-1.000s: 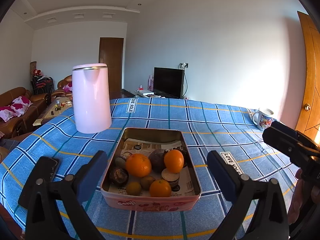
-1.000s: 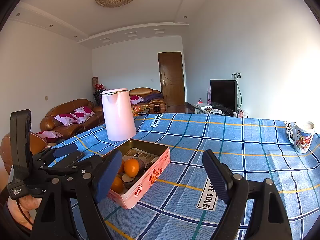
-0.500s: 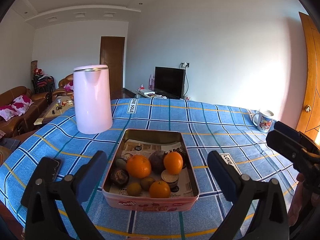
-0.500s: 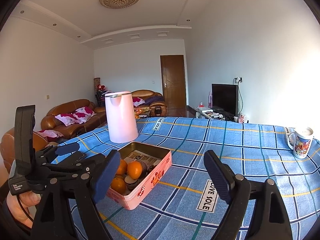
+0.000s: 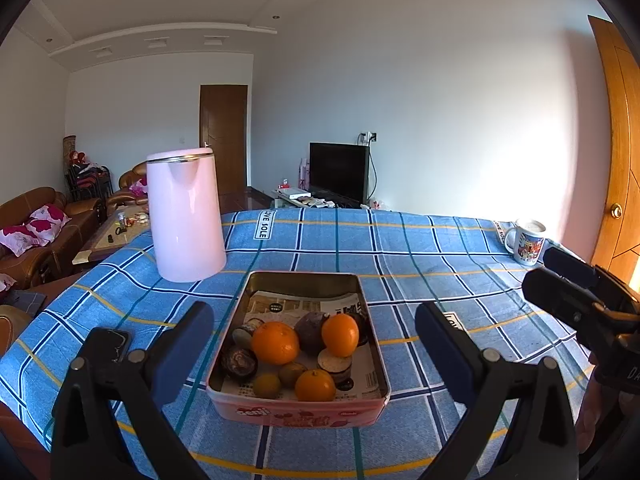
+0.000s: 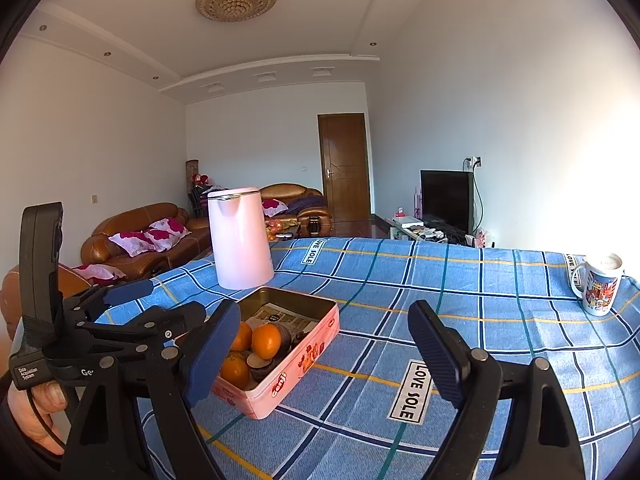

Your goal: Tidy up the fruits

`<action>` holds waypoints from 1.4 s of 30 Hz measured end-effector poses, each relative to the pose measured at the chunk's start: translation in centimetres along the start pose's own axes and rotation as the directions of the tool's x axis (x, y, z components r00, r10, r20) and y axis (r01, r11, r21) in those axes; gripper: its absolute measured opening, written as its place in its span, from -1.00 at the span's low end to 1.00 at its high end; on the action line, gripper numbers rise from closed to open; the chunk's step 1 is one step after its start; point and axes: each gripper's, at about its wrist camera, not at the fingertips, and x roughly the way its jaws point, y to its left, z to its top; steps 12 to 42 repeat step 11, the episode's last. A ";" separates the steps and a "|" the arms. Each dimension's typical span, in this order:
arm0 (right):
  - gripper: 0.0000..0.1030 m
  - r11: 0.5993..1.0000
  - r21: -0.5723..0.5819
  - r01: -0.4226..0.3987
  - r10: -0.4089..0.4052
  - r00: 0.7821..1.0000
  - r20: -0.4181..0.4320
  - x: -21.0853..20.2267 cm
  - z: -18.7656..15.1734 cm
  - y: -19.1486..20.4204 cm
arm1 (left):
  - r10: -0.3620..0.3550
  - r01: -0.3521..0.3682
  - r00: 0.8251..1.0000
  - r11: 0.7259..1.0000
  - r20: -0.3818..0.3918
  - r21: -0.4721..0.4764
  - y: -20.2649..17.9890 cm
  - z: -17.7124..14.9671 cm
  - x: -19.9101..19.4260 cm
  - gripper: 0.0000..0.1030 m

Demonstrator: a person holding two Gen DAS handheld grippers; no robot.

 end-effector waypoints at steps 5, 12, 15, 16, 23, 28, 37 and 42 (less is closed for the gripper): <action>0.69 1.000 0.006 0.002 -0.002 1.000 -0.007 0.0 -0.3 -0.2 | 0.003 -0.003 1.000 1.000 -0.002 0.002 0.1 -0.1 0.1 0.99; 0.69 1.000 0.002 0.013 -0.013 1.000 -0.025 0.1 -0.7 -0.6 | 0.002 -0.002 1.000 1.000 -0.007 0.001 0.0 -0.3 0.0 0.99; 0.69 1.000 0.002 0.013 -0.013 1.000 -0.025 0.1 -0.7 -0.6 | 0.002 -0.002 1.000 1.000 -0.007 0.001 0.0 -0.3 0.0 0.99; 0.69 1.000 0.002 0.013 -0.013 1.000 -0.025 0.1 -0.7 -0.6 | 0.002 -0.002 1.000 1.000 -0.007 0.001 0.0 -0.3 0.0 0.99; 0.69 1.000 0.002 0.013 -0.013 1.000 -0.025 0.1 -0.7 -0.6 | 0.002 -0.002 1.000 1.000 -0.007 0.001 0.0 -0.3 0.0 0.99; 0.69 1.000 0.002 0.013 -0.013 1.000 -0.025 0.1 -0.7 -0.6 | 0.002 -0.002 1.000 1.000 -0.007 0.001 0.0 -0.3 0.0 0.99; 0.69 1.000 0.002 0.013 -0.013 1.000 -0.025 0.1 -0.7 -0.6 | 0.002 -0.002 1.000 1.000 -0.007 0.001 0.0 -0.3 0.0 0.99; 0.69 1.000 0.002 0.013 -0.013 1.000 -0.025 0.1 -0.7 -0.6 | 0.002 -0.002 1.000 1.000 -0.007 0.001 0.0 -0.3 0.0 0.99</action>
